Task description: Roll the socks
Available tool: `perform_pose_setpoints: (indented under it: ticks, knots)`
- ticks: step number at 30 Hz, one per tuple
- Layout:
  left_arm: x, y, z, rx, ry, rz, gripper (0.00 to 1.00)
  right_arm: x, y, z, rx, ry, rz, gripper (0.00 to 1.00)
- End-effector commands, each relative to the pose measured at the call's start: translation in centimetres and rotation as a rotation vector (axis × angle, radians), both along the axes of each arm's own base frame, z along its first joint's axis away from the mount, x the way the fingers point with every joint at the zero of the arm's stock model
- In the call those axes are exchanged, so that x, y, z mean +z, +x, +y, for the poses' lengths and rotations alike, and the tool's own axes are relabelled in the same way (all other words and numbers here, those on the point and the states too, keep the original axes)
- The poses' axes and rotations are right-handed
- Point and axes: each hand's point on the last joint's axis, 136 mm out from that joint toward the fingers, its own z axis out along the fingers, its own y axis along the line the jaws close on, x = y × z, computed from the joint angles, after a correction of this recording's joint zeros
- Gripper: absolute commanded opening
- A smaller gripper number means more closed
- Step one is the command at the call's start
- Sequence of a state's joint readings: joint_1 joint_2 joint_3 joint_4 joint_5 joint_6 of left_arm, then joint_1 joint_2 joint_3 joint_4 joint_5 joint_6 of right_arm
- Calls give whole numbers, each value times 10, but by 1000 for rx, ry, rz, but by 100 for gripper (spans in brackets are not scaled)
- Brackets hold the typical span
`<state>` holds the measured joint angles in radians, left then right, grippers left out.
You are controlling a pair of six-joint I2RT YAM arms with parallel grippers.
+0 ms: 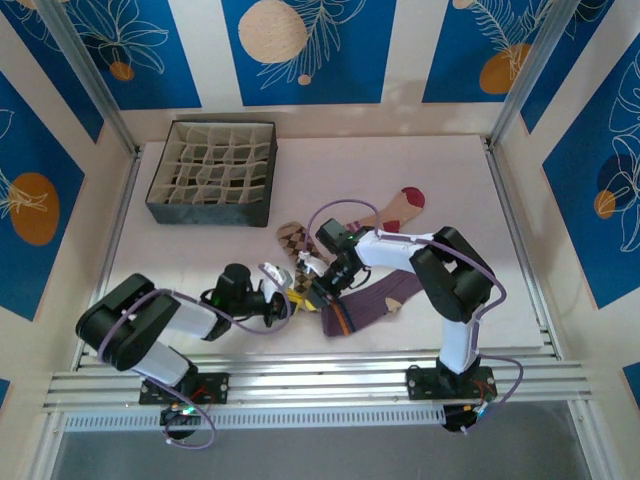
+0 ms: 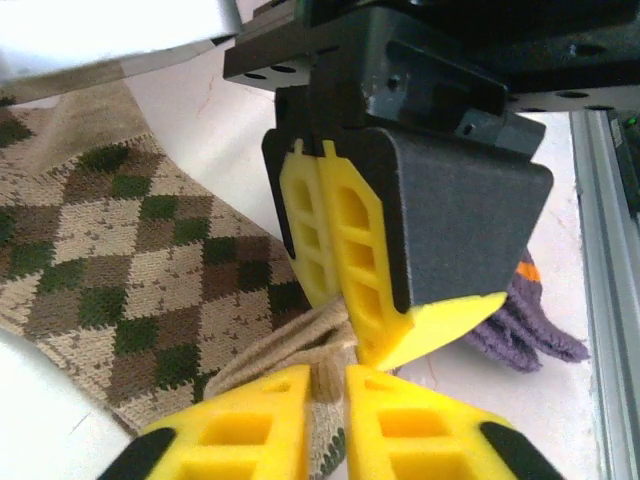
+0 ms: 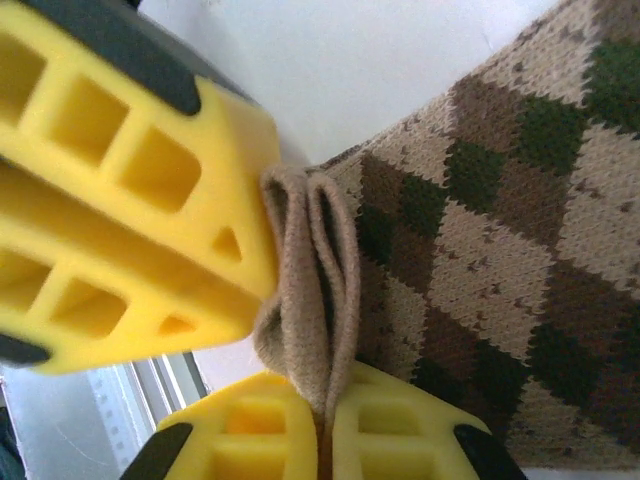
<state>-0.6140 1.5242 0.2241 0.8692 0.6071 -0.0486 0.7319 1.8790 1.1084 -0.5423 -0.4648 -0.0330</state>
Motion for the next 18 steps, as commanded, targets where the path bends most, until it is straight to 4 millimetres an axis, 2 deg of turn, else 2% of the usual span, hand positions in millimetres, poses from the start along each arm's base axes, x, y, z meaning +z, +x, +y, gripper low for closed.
perform_pose_setpoints:
  ticks: [1, 4, 6, 10, 18]
  knots:
    - [14, 3, -12, -27, -67, -28, 0, 6, 0, 3, 7, 30, 33, 17]
    - [4, 7, -9, 14, -42, 12, 0, 12, 7, 0, -28, 44, 22, 34]
    - [-4, 10, -6, 49, -15, 47, 0, 19, 14, -3, -70, 65, 10, 39]
    - [-20, 14, -1, 111, 34, 129, 0, 28, 30, -11, -177, 74, -32, 40]
    - [-27, 23, 5, 185, 79, 188, 0, 10, 43, -20, -284, -53, -81, 38]
